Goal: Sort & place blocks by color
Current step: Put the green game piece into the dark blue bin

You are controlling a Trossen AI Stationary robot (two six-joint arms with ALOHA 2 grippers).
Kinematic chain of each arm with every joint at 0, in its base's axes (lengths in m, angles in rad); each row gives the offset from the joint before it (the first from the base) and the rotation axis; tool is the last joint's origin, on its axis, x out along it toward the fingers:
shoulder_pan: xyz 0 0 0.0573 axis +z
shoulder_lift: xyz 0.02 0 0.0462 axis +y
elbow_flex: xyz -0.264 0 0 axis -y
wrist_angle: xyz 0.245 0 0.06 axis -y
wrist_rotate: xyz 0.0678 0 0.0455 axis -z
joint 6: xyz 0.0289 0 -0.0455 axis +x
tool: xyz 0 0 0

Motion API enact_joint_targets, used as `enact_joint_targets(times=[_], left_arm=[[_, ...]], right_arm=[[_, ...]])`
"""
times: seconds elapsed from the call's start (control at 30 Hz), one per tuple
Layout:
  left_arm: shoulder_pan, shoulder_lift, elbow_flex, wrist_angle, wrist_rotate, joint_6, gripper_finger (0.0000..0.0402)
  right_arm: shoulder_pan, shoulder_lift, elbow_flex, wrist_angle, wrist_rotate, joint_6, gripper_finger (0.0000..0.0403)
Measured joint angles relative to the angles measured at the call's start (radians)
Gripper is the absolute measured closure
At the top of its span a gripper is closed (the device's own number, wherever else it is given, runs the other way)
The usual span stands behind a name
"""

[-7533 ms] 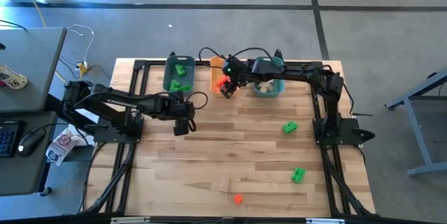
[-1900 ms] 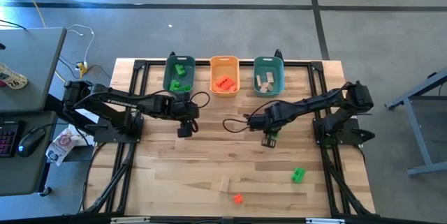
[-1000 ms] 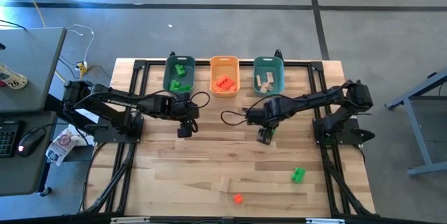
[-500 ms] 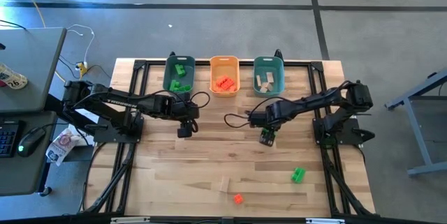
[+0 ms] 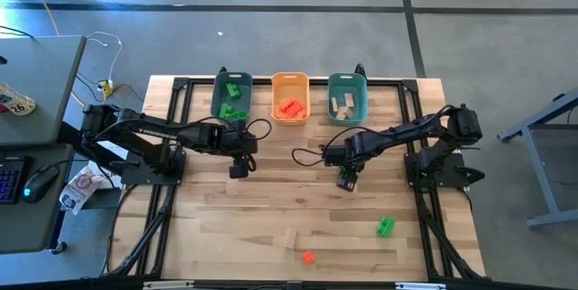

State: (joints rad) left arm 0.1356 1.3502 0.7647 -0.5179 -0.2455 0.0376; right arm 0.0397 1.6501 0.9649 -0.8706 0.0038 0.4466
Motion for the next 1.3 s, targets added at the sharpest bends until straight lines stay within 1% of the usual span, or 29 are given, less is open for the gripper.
enact_joint_targets(times=[0.23,0.33,0.4,0.57,0.73,0.87,0.93,1.1,1.2,1.3], left_arm=[[0.0,0.0,0.0,0.0,0.0,0.0,0.0161],[0.0,0.0,0.0,0.0,0.0,0.0,0.0161],[0.0,0.0,0.0,0.0,0.0,0.0,0.0161],[0.0,0.0,0.0,0.0,0.0,0.0,0.0161],[0.0,0.0,0.0,0.0,0.0,0.0,0.0161],[0.0,0.0,0.0,0.0,0.004,-0.002,0.0161],[0.004,0.0,0.0,0.002,0.019,-0.024,0.0161],[0.028,0.0,0.0,0.034,0.096,-0.098,0.0161],[0.045,0.0,0.0,0.081,0.118,-0.137,0.0161],[0.063,0.0,0.0,0.127,0.147,-0.131,0.0161]], right_arm=[[0.0,-0.001,0.001,0.0,-0.031,0.024,0.0292],[0.0,-0.002,0.002,0.0,-0.033,0.041,0.0318],[0.0,-0.002,0.002,0.0,-0.031,0.047,0.032],[0.0,-0.002,0.002,0.0,-0.026,0.047,0.0308],[0.0,-0.001,0.006,0.01,-0.023,0.045,0.0321],[0.0,0.001,0.032,0.015,-0.01,0.043,0.0321],[0.0,0.001,0.055,0.019,0.001,0.043,0.032],[0.001,0.001,0.117,0.042,0.056,0.005,0.032],[0.001,0.001,0.146,0.089,0.086,-0.032,0.0319],[0.0,0.001,0.162,0.152,0.105,-0.073,0.0319]])
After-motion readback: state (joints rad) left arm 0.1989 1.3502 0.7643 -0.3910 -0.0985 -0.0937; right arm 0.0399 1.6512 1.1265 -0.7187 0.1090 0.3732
